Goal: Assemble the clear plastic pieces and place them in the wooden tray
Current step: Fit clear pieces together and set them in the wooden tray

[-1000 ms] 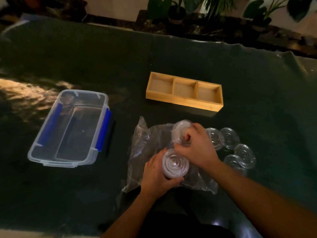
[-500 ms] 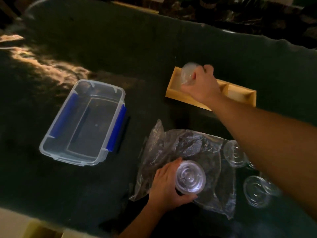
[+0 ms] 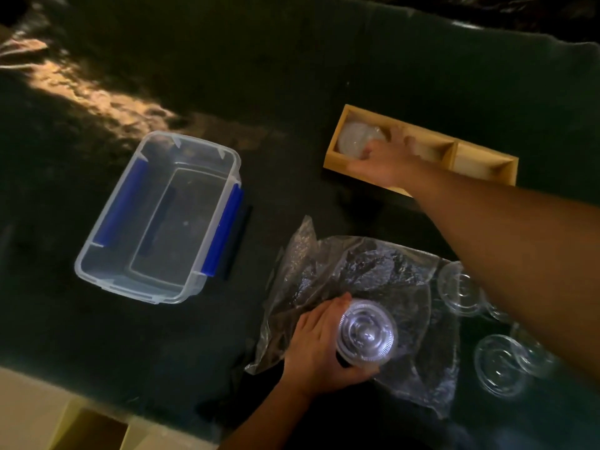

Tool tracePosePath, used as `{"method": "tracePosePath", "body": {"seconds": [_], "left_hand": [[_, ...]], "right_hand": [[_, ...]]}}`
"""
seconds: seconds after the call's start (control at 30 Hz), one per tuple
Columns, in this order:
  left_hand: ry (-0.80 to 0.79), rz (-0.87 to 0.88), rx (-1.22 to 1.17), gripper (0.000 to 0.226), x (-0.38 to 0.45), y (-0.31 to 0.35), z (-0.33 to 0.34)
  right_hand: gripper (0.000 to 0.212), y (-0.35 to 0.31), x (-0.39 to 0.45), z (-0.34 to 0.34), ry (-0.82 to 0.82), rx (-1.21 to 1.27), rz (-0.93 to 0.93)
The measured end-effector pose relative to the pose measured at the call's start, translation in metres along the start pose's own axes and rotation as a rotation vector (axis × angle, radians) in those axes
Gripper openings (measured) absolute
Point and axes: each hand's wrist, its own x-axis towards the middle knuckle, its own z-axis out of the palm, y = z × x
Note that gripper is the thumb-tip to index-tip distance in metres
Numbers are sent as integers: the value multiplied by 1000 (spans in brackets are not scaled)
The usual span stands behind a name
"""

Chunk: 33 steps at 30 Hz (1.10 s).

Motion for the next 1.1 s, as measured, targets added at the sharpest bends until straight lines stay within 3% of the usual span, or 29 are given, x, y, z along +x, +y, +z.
{"method": "tracePosePath", "body": {"seconds": [0.07,0.17,0.27,0.37,0.5,0.77,1.1], "left_hand": [[-5,-1,8,103,0,2,-2],[-15,-7,20,106,0,5,-5],[-12,-5,46,110,1,4,-5],[-3,-2,49,108,1,2,-1],[-5,12,144,103,3,-3,3],[59,-93,111,94,8,-5,5],[-33,-77,6,104,3,-4,-2]], "right_hand": [[70,3,-17,3,36,116,-14],[51,7,-65,26,319,335,-52],[31,1,-129,54,509,347,-166],[27,0,-200,89,385,367,-223],[47,-6,-266,133,238,266,-38],[77,11,-273,130,-92,288,18],[100,-1,-274,129,-110,169,103]]}}
